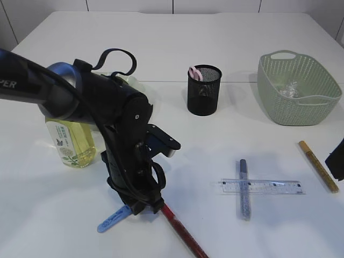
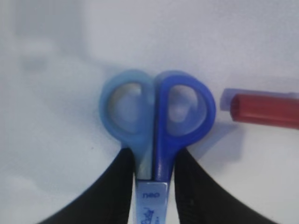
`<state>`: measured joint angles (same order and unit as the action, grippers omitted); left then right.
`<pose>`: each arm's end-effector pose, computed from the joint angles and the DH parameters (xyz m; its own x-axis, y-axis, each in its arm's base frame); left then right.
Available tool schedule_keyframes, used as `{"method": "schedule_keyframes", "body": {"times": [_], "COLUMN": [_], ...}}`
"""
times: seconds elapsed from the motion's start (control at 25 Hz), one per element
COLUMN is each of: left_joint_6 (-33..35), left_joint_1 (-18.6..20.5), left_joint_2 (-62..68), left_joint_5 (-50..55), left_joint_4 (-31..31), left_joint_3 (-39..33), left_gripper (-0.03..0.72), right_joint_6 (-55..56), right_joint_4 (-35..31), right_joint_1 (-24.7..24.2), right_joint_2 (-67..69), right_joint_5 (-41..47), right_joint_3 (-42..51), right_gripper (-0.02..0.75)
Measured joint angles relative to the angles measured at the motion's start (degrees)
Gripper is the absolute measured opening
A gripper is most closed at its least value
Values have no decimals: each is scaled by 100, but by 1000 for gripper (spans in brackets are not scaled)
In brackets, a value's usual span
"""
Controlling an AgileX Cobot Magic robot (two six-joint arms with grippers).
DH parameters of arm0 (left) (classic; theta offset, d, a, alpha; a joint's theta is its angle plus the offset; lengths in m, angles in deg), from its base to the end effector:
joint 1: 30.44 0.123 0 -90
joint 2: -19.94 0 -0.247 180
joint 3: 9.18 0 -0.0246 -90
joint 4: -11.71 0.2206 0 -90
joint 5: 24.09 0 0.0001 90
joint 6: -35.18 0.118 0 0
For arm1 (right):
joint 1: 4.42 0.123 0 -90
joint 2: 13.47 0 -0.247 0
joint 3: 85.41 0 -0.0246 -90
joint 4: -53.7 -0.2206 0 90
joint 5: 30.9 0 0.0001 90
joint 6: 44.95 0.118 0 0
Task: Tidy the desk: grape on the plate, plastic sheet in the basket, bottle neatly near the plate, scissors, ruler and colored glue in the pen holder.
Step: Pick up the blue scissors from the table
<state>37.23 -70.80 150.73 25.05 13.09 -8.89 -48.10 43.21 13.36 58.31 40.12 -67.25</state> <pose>0.2648 -0.2223 0.0675 -0.7276 0.6860 -0.0055 0.6858 0.7276 0.0185 0.1669 0.0748 0.2727 -0.9003 -0.2834 -0.3303 -0.3504 0.9221 0.1642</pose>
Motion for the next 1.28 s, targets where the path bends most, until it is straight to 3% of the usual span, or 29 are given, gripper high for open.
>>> {"method": "schedule_keyframes", "body": {"times": [0.44,1.28], "left_joint_6": [-4,-13], "left_joint_1": [0,0], "left_joint_2": [0,0], "left_joint_5": [0,0], "left_joint_4": [0,0], "left_joint_3": [0,5], "left_gripper": [183,186], "right_joint_6": [0,0], "right_joint_4": [0,0], "right_joint_1": [0,0], "right_joint_2": [0,0], "right_joint_5": [0,0], "right_joint_3": [0,0], "right_gripper": [364,363]}}
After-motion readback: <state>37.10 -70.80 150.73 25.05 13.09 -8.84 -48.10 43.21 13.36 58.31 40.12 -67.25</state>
